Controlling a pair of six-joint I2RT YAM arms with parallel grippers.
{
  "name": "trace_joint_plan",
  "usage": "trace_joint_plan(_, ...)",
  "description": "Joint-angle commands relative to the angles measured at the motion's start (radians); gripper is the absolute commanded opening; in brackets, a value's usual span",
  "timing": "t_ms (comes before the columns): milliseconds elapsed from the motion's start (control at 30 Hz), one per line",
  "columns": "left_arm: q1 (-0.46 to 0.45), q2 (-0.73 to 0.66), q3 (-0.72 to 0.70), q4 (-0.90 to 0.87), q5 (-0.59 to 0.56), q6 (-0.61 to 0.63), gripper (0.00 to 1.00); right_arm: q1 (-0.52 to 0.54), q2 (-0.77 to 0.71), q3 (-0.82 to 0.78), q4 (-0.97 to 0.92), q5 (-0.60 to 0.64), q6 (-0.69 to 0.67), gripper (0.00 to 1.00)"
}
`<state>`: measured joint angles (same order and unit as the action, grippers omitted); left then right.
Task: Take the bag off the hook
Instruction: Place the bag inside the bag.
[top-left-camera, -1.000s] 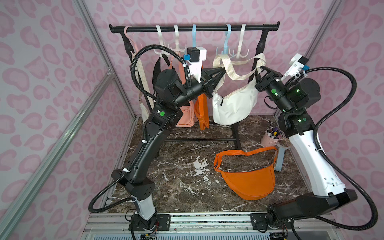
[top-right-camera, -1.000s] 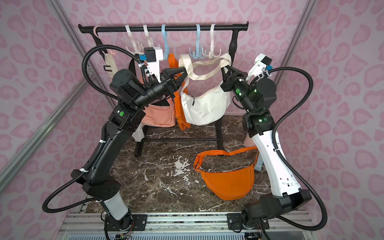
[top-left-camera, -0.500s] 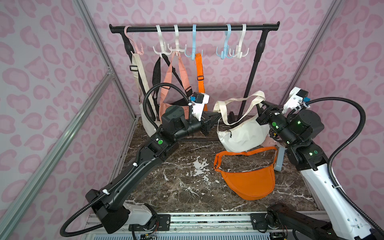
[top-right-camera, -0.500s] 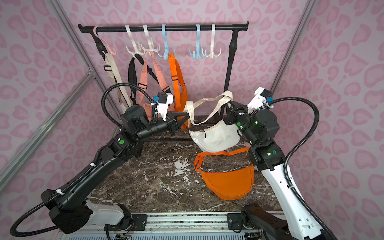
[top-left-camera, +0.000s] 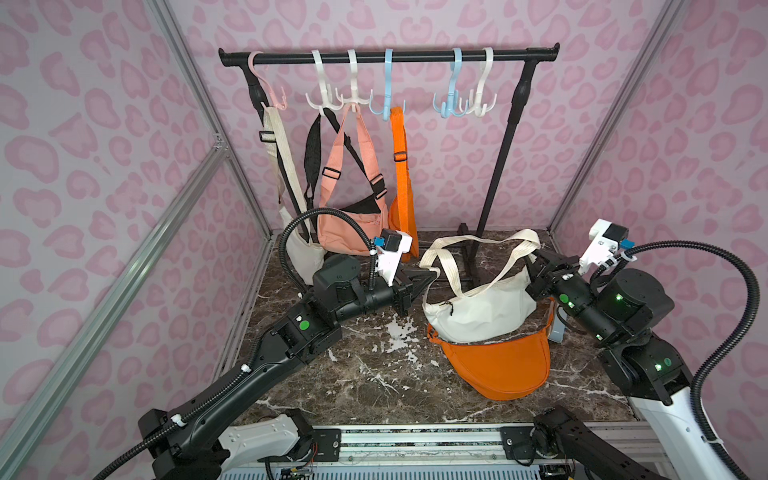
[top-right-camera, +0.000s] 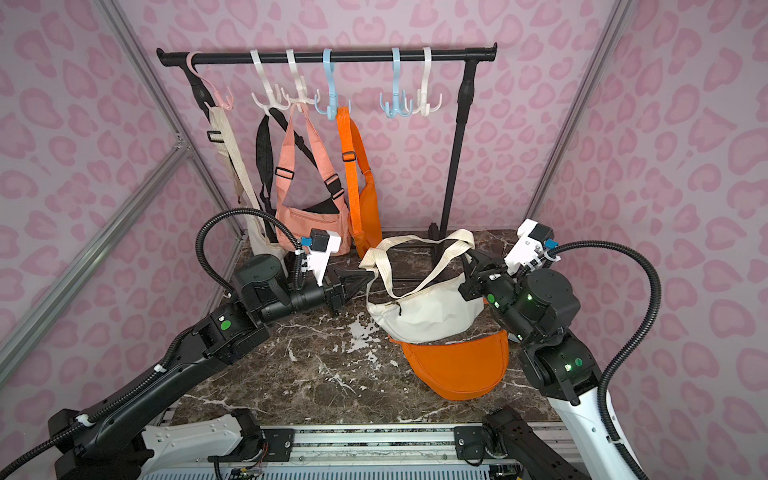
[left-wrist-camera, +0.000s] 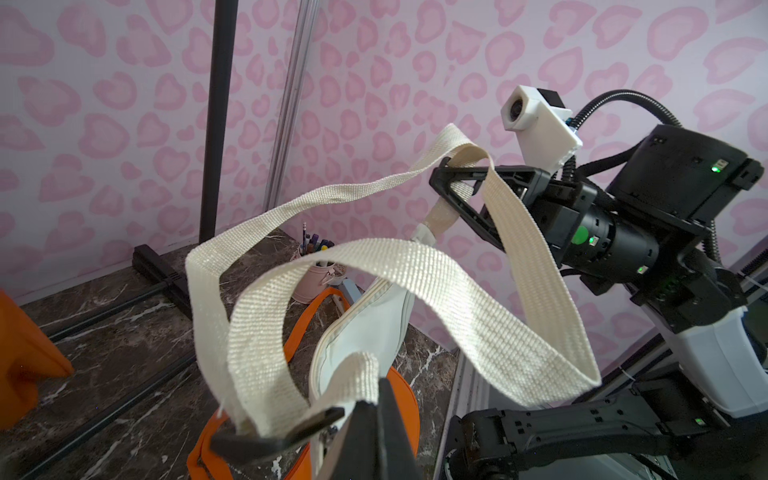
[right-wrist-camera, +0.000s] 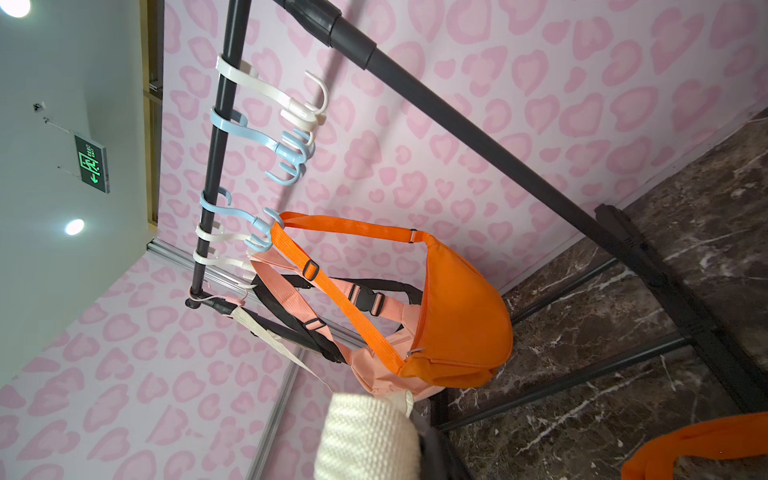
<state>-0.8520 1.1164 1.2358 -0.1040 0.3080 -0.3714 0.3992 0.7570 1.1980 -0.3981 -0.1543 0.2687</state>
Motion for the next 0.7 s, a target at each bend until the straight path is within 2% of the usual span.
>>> trace_joint_plan(0, -0.026, -0.01, -0.01, 0.006, 0.025, -0.027, 0.03, 0.002, -0.054, -0.02, -0.118, -0.002, -0.004, 0.0)
trace_joint_plan(167, -0.066, -0.015, -0.025, -0.063, 0.048, -0.041, 0.03, 0.003, -0.137, -0.018, -0.25, 0.011, 0.016, 0.0)
trace_joint_plan(333, -0.09, -0.029, -0.069, -0.046, 0.051, -0.096, 0.03, 0.002, -0.185, -0.009, -0.35, 0.028, 0.028, 0.0)
trace_joint_plan(667, -0.131, -0.05, -0.154, -0.036, -0.001, -0.167, 0.03, 0.003, -0.231, -0.011, -0.475, 0.091, 0.01, 0.0)
